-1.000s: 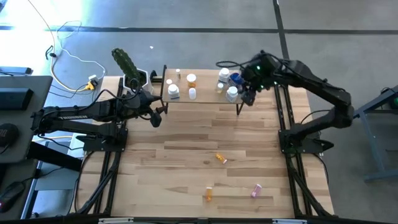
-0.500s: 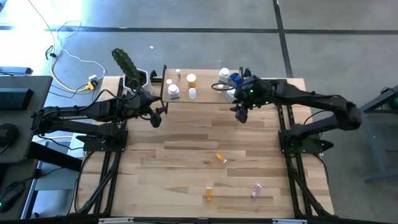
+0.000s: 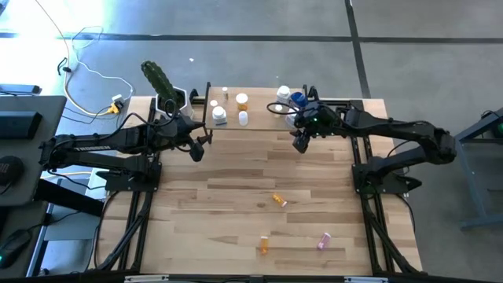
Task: Pick and place medicine bottles onto shelf by color
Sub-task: Adjust the blue pill bottle on the shelf, then put the pink pill bottle on the shelf
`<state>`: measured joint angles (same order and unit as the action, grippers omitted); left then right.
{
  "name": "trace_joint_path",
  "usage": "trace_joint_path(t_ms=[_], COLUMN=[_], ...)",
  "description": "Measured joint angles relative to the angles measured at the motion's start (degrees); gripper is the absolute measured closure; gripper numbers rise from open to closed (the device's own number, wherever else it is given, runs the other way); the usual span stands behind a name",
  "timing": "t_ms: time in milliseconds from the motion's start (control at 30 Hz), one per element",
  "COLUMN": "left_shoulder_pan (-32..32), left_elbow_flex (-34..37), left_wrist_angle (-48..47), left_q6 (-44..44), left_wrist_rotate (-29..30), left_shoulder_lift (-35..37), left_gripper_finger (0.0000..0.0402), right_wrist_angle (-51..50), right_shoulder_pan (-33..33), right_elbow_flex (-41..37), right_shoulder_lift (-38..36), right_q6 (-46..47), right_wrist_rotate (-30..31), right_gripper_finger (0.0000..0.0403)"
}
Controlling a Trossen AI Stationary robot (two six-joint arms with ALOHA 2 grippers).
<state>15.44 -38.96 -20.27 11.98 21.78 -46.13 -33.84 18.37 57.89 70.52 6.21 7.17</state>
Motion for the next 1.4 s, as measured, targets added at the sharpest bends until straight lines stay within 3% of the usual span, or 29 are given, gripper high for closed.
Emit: trace_joint_path(t_ms=[333, 733, 867, 1067, 1233, 1400], left_shoulder_pan=[0.00, -1.71, -2.19, -3.72, -6.79, -11.05], left_elbow_flex=[-0.01, -0.01, -0.02, -0.02, 0.00, 0.00], left_wrist_angle=[0.00, -0.01, -0.02, -0.02, -0.01, -0.02], left_q6=[-0.01, 2.85, 2.49, 2.90, 5.48, 6.11], left_wrist_rotate=[0.00, -0.26, -0.34, -4.42, -9.72, -10.29], left_shoulder_lift=[0.00, 0.00, 0.00, 0.00, 0.00, 0.00], left_gripper_finger=[0.0154, 0.0154, 0.0154, 0.0154, 0.0154, 0.0154], right_wrist_angle=[-0.31, -7.98, -8.56, -8.51, -8.49, -9.30], right_shoulder_pan=[-0.02, -7.11, -11.26, -18.79, -25.04, -31.96], right_elbow_flex=[-0.02, 3.22, 3.22, 3.22, 3.22, 3.22], right_shoulder_lift=[-0.02, -0.50, -0.50, -0.45, -0.31, -0.25], right_q6=[2.09, 11.60, 18.73, 31.31, 47.10, 66.01], right_wrist_rotate=[2.44, -3.78, -7.28, -5.29, -3.60, -3.00], right_gripper_finger=[0.0226, 0.0226, 0.0226, 0.0226, 0.0226, 0.0226])
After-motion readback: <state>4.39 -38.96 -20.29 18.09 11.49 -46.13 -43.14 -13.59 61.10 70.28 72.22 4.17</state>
